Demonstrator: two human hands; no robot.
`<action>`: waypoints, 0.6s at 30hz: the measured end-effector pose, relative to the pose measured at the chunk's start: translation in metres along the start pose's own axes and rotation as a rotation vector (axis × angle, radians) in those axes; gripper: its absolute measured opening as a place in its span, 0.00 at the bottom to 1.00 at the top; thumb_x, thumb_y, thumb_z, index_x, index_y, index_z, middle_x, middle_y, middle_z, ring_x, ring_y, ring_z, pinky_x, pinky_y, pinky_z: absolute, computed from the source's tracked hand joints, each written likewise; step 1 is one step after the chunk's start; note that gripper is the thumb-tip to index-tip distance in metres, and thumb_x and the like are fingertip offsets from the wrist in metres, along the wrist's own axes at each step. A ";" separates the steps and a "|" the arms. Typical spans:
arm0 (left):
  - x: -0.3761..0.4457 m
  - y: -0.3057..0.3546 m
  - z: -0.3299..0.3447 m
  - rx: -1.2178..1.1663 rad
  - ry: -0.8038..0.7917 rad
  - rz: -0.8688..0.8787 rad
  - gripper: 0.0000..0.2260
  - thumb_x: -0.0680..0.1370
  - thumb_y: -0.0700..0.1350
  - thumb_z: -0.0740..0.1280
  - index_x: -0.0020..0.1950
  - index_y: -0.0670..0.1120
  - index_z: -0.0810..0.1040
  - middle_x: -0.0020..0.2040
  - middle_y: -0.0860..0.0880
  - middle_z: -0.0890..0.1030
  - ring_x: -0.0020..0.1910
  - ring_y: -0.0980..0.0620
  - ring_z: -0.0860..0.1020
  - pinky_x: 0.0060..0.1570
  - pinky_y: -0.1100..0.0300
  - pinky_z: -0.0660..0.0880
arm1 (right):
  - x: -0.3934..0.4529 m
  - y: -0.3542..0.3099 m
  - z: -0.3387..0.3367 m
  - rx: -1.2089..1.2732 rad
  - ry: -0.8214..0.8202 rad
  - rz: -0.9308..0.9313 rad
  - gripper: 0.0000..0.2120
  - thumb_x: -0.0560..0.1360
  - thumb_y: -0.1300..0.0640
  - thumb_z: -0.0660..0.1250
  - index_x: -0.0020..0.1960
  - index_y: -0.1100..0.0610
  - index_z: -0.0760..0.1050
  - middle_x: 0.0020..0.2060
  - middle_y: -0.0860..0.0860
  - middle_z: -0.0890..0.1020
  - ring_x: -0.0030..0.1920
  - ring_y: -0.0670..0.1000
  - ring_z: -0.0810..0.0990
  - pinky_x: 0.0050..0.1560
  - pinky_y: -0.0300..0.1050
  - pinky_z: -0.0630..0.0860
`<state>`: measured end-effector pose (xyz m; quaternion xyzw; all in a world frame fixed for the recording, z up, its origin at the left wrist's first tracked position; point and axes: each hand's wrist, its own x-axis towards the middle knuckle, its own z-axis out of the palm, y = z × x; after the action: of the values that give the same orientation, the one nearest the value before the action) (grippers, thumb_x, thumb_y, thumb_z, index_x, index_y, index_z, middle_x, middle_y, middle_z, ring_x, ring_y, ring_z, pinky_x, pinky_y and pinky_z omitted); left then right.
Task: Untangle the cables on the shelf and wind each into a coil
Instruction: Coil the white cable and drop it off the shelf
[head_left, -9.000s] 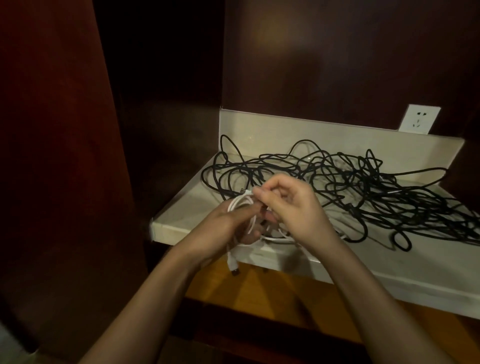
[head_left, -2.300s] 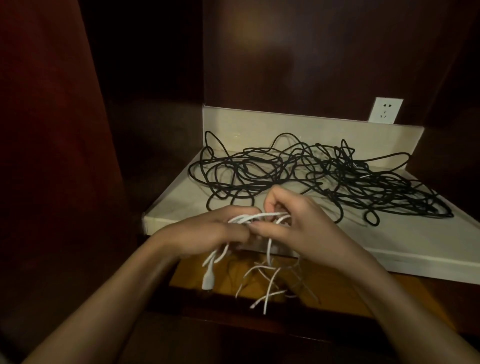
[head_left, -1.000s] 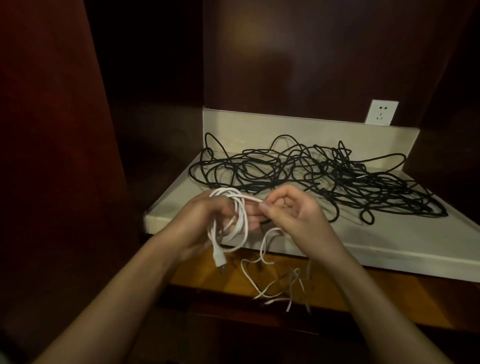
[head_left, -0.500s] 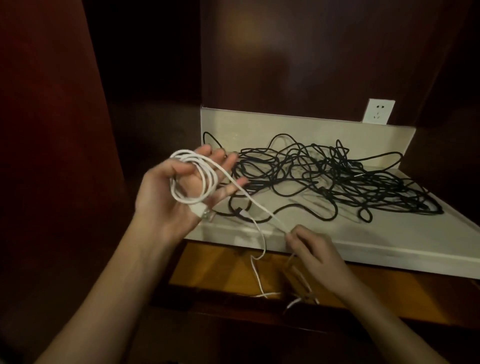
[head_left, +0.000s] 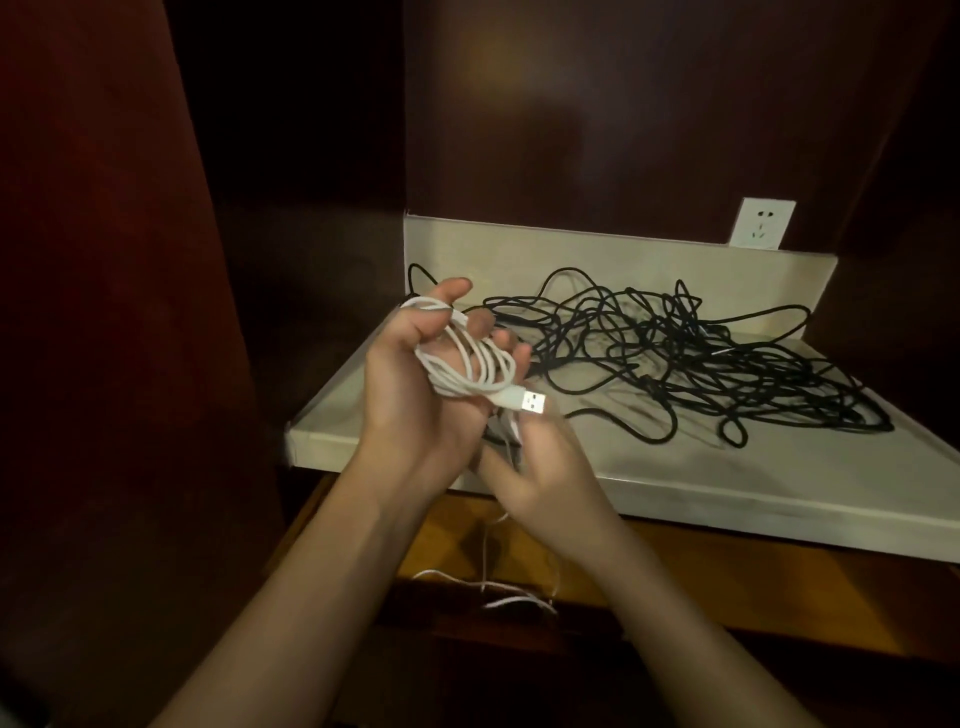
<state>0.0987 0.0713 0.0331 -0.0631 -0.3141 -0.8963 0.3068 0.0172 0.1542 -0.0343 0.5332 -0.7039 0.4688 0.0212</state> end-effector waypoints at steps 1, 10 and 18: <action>0.001 -0.003 0.002 -0.010 0.011 0.025 0.10 0.76 0.41 0.55 0.55 0.45 0.72 0.36 0.47 0.70 0.35 0.50 0.73 0.40 0.56 0.76 | -0.001 -0.004 0.003 0.162 0.000 0.015 0.16 0.77 0.49 0.63 0.61 0.53 0.76 0.52 0.55 0.82 0.51 0.58 0.80 0.51 0.63 0.77; 0.008 -0.018 -0.019 0.654 0.287 0.486 0.03 0.80 0.48 0.63 0.48 0.56 0.73 0.38 0.54 0.70 0.34 0.58 0.69 0.35 0.62 0.68 | -0.029 -0.016 0.011 -0.189 -0.056 -0.022 0.17 0.81 0.51 0.56 0.68 0.53 0.69 0.47 0.47 0.78 0.44 0.46 0.76 0.44 0.48 0.77; 0.004 -0.022 -0.023 1.045 0.151 0.497 0.10 0.80 0.34 0.62 0.50 0.49 0.67 0.41 0.53 0.69 0.34 0.64 0.69 0.35 0.69 0.68 | -0.014 -0.025 -0.015 -0.458 0.088 -0.279 0.05 0.76 0.57 0.59 0.48 0.57 0.73 0.39 0.50 0.76 0.35 0.48 0.72 0.34 0.41 0.66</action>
<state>0.0841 0.0686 0.0043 0.0890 -0.6675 -0.5254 0.5200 0.0359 0.1747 -0.0175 0.5856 -0.7096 0.3127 0.2362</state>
